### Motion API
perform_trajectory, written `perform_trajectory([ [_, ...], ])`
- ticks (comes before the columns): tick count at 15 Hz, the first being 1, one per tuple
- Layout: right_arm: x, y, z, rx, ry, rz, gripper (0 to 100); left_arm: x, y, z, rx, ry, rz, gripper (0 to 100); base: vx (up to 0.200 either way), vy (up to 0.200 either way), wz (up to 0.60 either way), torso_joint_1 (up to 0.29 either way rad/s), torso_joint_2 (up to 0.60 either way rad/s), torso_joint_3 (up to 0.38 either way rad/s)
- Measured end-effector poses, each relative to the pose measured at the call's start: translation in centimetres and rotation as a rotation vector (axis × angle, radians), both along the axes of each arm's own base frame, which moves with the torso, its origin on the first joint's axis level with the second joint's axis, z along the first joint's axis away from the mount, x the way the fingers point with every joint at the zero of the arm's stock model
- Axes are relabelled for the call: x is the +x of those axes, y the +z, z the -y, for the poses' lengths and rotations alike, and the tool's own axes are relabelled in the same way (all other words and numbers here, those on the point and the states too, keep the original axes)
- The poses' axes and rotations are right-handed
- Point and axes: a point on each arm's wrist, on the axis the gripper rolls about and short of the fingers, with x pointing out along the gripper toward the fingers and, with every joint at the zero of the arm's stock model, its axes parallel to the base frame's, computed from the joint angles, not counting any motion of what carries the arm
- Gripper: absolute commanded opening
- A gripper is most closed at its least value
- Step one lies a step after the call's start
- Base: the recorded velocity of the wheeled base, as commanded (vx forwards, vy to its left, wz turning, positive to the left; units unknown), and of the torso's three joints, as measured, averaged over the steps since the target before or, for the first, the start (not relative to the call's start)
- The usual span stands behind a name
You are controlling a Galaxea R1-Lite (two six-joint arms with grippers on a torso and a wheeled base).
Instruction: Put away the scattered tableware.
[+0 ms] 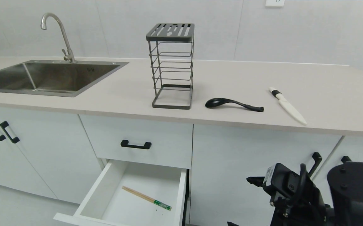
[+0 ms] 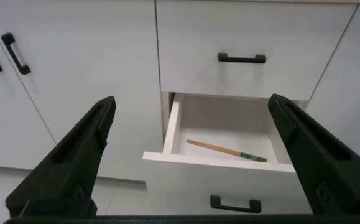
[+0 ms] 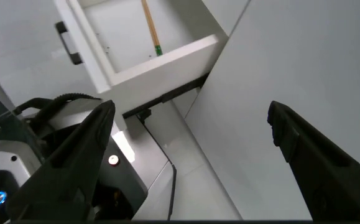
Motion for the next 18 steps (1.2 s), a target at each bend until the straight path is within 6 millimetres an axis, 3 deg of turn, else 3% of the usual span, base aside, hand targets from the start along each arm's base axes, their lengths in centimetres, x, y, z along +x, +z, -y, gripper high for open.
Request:
perform_trajectory([
  [2, 0.0, 0.0, -0.1, 0.002, 0.004, 0.0, 100, 0.0, 0.0, 0.0, 0.0, 0.0, 0.0, 100, 0.0, 0.0, 0.0, 0.097, -0.49, -0.232],
  [8, 0.6, -0.1, -0.8, -0.007, 0.001, -0.007, 100, 0.0, 0.0, 0.0, 0.0, 0.0, 0.0, 100, 0.0, 0.0, 0.0, 0.324, -0.48, -0.251],
  [18, 3.5, -0.5, -4.3, -0.02, 0.011, -0.016, 100, 0.0, 0.0, 0.0, 0.0, 0.0, 0.0, 100, 0.0, 0.0, 0.0, 0.262, -0.53, -0.266],
])
